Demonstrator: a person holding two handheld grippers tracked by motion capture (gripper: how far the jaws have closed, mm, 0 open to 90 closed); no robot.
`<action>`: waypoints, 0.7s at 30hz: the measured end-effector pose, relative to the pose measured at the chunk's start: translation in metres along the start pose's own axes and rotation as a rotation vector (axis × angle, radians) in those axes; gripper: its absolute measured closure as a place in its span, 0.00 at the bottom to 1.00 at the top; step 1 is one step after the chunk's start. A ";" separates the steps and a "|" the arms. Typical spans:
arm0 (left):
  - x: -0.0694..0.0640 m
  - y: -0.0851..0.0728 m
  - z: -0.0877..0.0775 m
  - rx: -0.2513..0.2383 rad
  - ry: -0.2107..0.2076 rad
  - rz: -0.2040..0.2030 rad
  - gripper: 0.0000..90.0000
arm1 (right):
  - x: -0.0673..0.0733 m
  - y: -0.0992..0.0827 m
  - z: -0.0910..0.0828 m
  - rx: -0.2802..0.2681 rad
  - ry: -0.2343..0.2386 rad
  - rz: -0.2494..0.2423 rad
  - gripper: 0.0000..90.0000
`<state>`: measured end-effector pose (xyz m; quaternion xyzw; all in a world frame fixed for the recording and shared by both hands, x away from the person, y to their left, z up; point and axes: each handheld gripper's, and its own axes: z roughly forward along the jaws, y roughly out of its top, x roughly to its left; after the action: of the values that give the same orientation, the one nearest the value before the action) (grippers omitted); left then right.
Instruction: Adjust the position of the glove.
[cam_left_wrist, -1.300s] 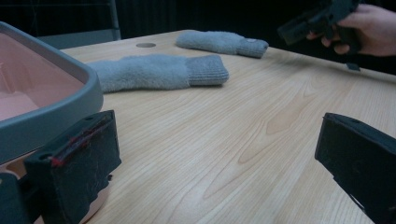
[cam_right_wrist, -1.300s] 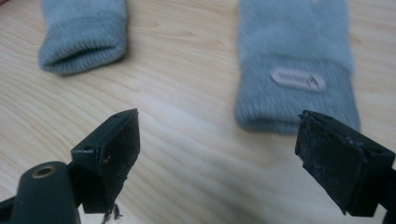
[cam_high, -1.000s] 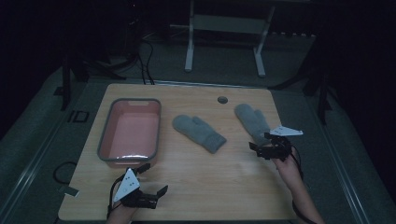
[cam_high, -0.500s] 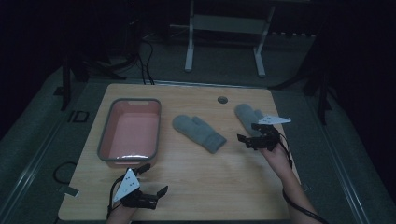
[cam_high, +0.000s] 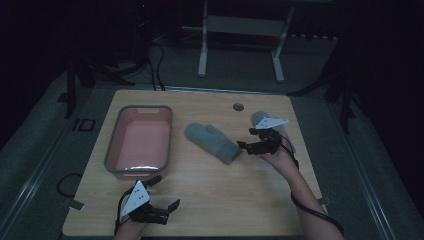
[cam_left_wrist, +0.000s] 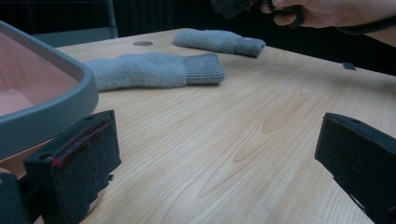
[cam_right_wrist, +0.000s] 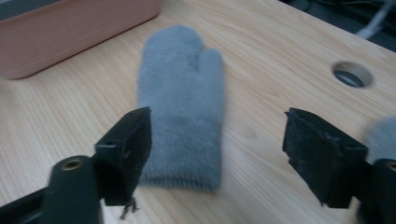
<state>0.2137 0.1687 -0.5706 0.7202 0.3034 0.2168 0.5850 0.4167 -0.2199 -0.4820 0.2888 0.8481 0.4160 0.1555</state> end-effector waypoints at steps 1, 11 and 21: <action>0.000 0.000 0.000 0.000 0.000 0.000 0.00 | 0.001 0.002 0.004 0.005 0.015 -0.010 0.29; 0.000 0.000 0.000 -0.004 -0.003 0.006 0.00 | 0.009 0.015 0.049 0.067 0.090 -0.087 0.41; -0.002 0.001 0.001 -0.006 -0.010 0.013 0.00 | 0.018 0.027 0.090 0.127 0.148 -0.154 0.48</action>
<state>0.2131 0.1667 -0.5698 0.7216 0.2951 0.2180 0.5871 0.4573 -0.1401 -0.5149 0.2005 0.9016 0.3686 0.1055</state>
